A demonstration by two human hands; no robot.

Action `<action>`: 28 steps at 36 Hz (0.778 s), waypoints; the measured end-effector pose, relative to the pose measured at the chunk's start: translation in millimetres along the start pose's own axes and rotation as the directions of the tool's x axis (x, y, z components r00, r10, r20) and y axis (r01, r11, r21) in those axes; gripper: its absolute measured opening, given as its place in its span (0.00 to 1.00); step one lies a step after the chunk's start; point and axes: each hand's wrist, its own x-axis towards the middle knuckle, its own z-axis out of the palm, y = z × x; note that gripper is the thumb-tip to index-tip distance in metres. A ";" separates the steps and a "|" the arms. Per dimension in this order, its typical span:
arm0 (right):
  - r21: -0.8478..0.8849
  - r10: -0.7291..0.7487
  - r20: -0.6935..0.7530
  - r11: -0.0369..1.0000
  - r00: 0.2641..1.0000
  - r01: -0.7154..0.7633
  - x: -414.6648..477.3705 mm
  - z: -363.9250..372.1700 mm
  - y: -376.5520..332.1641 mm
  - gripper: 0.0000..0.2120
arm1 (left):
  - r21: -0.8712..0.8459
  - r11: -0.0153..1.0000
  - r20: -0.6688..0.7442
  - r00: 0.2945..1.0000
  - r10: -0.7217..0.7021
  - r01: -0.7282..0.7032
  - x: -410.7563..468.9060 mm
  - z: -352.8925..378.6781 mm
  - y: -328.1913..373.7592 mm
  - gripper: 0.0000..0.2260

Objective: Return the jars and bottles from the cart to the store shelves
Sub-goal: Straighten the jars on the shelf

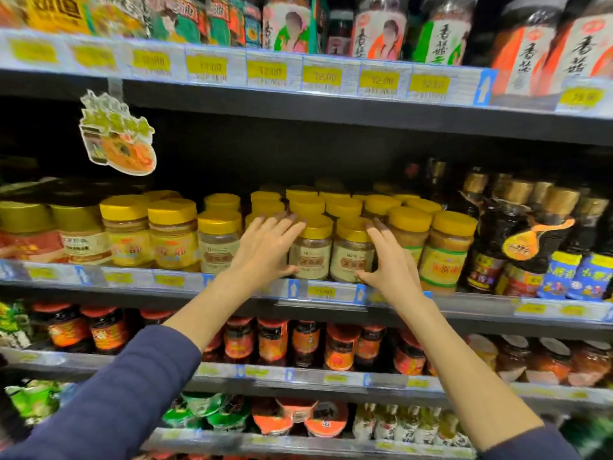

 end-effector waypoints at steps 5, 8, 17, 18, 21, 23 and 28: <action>0.033 0.006 -0.010 0.999 1.000 -0.006 -0.5 2.2 -2.4 0.36 | 0.083 0.996 -0.078 0.997 0.030 -0.023 3.7 9.0 1.3 0.41; 0.061 -0.003 -0.019 0.998 1.000 0.004 -0.3 5.1 -0.7 0.36 | 0.083 0.997 -0.096 0.995 0.011 -0.003 6.5 13.1 3.0 0.41; 0.040 -0.006 -0.018 0.999 1.000 0.007 5.8 6.9 3.7 0.35 | 0.079 0.997 -0.136 0.991 0.012 -0.001 8.0 15.3 6.6 0.40; 0.028 -0.011 -0.017 1.000 1.000 0.011 6.4 7.4 4.2 0.35 | 0.075 0.997 -0.139 0.990 0.007 0.003 8.1 15.4 6.7 0.40; -0.004 -0.021 -0.016 1.000 1.000 0.021 7.3 8.0 4.9 0.35 | 0.070 0.997 -0.143 0.990 -0.002 0.012 7.5 14.9 8.0 0.40; -0.021 -0.025 -0.025 0.999 0.999 0.025 7.5 8.2 5.6 0.36 | 0.071 0.997 -0.140 0.990 -0.007 0.017 7.5 14.2 8.6 0.40; -0.059 -0.020 -0.019 0.998 1.000 0.019 7.0 6.1 8.1 0.40 | 0.081 0.997 -0.123 0.992 0.011 -0.001 7.1 11.1 7.0 0.40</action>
